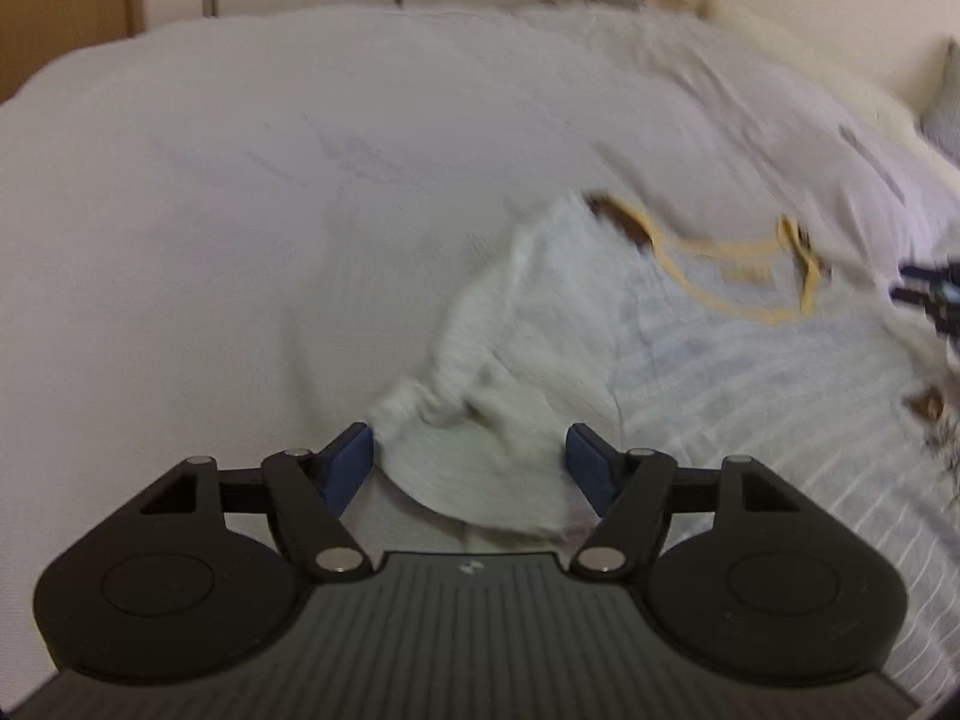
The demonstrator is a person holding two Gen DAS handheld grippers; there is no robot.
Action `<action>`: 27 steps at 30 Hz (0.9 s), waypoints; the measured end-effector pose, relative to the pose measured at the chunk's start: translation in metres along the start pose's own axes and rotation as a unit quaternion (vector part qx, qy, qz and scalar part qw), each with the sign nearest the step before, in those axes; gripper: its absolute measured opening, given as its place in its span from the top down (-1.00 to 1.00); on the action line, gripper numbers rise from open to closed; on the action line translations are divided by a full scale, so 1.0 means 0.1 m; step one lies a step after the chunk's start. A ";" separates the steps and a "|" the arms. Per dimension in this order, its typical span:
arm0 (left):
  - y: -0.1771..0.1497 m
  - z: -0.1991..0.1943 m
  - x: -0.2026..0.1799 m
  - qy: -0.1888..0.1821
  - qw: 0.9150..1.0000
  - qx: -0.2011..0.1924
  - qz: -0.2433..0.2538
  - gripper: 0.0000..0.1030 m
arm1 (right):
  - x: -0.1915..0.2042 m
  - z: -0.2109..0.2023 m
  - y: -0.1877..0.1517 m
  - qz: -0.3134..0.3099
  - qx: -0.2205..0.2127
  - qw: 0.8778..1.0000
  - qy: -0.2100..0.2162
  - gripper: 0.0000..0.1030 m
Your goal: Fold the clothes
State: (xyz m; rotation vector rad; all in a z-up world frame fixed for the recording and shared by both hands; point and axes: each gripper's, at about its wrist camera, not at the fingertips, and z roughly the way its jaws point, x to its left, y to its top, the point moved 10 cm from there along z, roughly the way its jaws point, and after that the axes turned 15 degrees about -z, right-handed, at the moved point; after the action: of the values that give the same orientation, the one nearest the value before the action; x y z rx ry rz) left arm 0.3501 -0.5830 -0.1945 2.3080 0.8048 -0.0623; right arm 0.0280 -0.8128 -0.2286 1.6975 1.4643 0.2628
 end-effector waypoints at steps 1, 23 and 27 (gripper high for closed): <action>-0.02 0.05 0.00 0.013 1.000 0.003 0.014 -0.09 | 0.06 0.03 0.01 -0.002 0.003 1.000 0.005 0.03; 0.62 -0.10 -0.06 0.025 0.992 -0.077 0.098 0.16 | -0.26 0.64 0.15 -0.024 0.011 0.998 0.062 0.03; 0.60 0.13 -0.24 0.026 0.993 -0.033 0.114 0.16 | -0.43 0.72 0.17 -0.013 0.032 0.995 0.092 0.03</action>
State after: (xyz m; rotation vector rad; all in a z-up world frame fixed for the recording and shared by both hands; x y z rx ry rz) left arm 0.3671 -0.6381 -0.1633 2.3313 0.5553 0.1241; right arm 0.0737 -0.8831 -0.2452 1.7421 1.6426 0.3700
